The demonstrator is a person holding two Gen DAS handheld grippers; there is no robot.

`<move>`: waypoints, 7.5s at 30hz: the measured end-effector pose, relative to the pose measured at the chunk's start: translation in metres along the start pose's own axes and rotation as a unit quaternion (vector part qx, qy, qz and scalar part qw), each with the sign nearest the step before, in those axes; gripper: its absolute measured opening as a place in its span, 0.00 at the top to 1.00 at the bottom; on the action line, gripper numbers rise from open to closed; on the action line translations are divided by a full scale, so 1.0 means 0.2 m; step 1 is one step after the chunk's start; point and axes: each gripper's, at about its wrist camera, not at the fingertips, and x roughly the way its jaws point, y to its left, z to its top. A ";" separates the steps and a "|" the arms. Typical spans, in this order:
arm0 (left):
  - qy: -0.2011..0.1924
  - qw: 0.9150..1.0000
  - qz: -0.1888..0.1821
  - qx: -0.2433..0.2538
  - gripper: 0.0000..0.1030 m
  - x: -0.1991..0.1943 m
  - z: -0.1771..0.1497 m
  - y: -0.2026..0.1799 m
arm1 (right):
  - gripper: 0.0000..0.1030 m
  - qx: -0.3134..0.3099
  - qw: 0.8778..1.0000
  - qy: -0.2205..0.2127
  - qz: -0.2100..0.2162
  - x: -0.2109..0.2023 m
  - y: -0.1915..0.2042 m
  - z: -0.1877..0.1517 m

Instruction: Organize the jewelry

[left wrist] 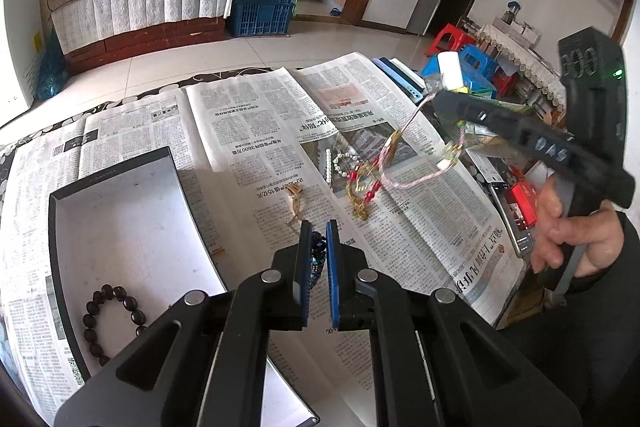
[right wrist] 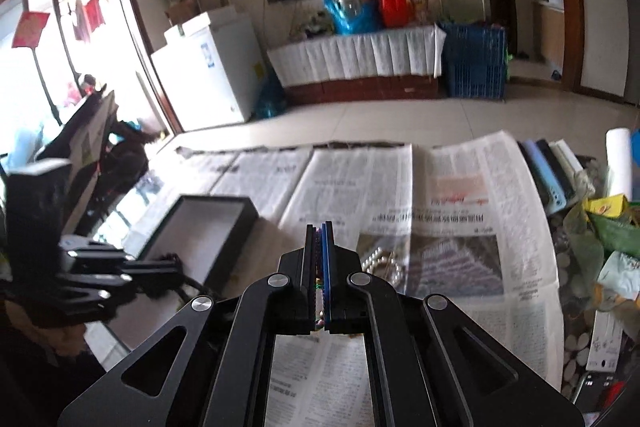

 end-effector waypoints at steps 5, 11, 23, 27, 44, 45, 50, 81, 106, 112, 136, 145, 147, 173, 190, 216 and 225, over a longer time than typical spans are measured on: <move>0.000 1.000 0.001 -0.001 0.93 0.00 0.00 0.00 | 0.97 -0.003 0.999 -0.032 0.016 -0.11 0.03 0.04; -0.002 1.000 0.002 0.000 0.93 -0.01 0.00 0.00 | 0.97 -0.001 0.998 -0.064 0.029 -0.22 0.04 0.06; -0.007 1.000 -0.002 -0.002 0.93 -0.03 0.00 0.00 | 0.97 -0.048 0.995 0.086 -0.013 0.04 0.04 -0.11; -0.009 1.000 -0.001 -0.005 0.93 -0.04 0.00 0.01 | 0.97 -0.061 0.982 0.175 -0.036 0.19 -0.04 -0.28; -0.007 1.000 -0.001 -0.009 0.93 -0.04 0.00 0.01 | 0.52 -0.014 0.981 0.178 -0.079 0.43 -0.22 -0.29; -0.006 1.000 0.000 -0.010 0.93 -0.04 0.00 0.02 | 0.52 -0.014 0.981 0.174 -0.080 0.47 -0.21 -0.28; -0.003 1.000 -0.001 -0.010 0.93 -0.04 -0.01 0.03 | 0.52 -0.016 0.979 0.168 -0.118 0.63 -0.23 -0.27; -0.016 0.999 0.026 -0.025 0.93 -0.15 -0.03 0.19 | 0.93 -0.004 0.988 0.120 -0.102 0.55 -0.21 -0.16; 0.036 0.995 0.078 -0.049 0.93 -0.21 -0.33 0.52 | 0.93 -0.188 0.961 0.191 0.077 0.78 0.86 -0.30; 0.036 0.993 0.090 -0.070 0.92 -0.24 -0.35 0.60 | 0.86 -0.200 0.957 0.196 0.068 0.81 0.88 -0.32; 0.021 0.998 0.053 -0.019 0.50 -0.02 -0.11 0.18 | 0.58 -0.051 0.990 0.132 -0.006 0.49 0.13 -0.10; 0.055 0.998 0.011 0.036 0.50 0.22 -0.07 -0.14 | 0.58 -0.049 0.984 0.172 -0.019 0.43 -0.08 -0.22; 0.067 0.997 -0.001 0.043 0.50 0.28 -0.07 -0.21 | 0.58 -0.042 0.984 0.171 -0.030 0.40 -0.15 -0.23; 0.101 0.993 -0.052 0.031 0.98 0.46 -0.08 -0.41 | 0.58 0.005 0.987 0.161 -0.032 0.27 -0.41 -0.28; 0.149 0.987 -0.027 0.055 0.98 0.40 -0.26 -0.23 | 0.58 -0.052 0.970 0.236 0.023 0.54 -0.07 -0.37; 0.141 0.989 -0.024 0.027 0.98 0.27 -0.31 -0.02 | 0.93 -0.020 0.990 0.099 -0.097 0.35 -0.29 -0.18; 0.098 0.994 -0.050 0.019 0.98 0.19 -0.23 -0.03 | 0.93 -0.007 0.995 0.065 -0.079 0.21 -0.28 -0.11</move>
